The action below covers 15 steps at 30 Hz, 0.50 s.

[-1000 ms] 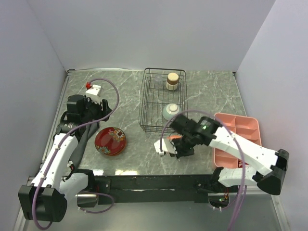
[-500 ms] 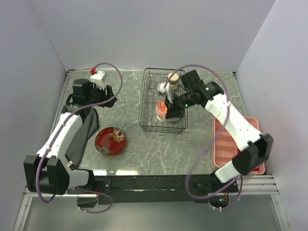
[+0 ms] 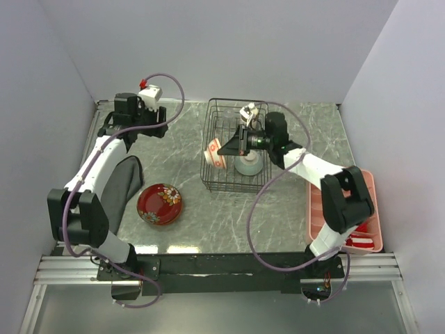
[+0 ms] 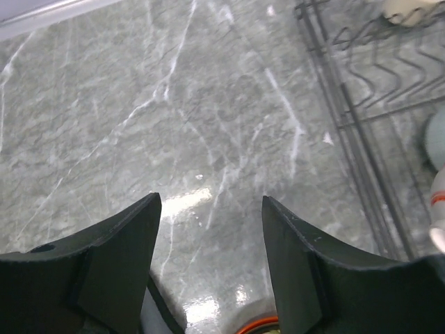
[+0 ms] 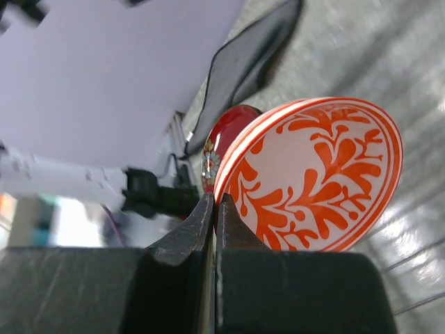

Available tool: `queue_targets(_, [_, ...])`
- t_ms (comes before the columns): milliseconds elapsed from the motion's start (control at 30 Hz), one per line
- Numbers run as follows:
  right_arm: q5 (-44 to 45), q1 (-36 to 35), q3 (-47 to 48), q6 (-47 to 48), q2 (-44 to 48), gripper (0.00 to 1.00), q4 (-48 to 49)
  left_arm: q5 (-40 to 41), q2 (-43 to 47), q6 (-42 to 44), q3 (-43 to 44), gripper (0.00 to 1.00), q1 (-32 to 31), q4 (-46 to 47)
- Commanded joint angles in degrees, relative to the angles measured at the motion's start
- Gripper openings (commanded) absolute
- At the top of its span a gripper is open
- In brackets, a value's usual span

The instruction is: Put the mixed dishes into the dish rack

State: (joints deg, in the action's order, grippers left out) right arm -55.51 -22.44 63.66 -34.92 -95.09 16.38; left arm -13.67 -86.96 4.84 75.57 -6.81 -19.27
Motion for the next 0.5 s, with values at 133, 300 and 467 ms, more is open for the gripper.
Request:
queue_targets(133, [5.4,1.25,-6.26,-25.63,-4.57,0.0,26.06,6.73,-1.81,-1.85,2.48,0.67,-1.89,2.39])
queue_targets(300, [8.13,1.08,-6.0,-28.1,-6.86,0.0,23.7,6.29,-1.37,-2.2,0.9,0.67,-2.33,2.22])
queue_targets(467, [10.76,0.55,-5.56,-29.07,-9.23,0.0,20.28,6.55,-0.76,-2.03,-0.25,0.67,-3.03,2.39])
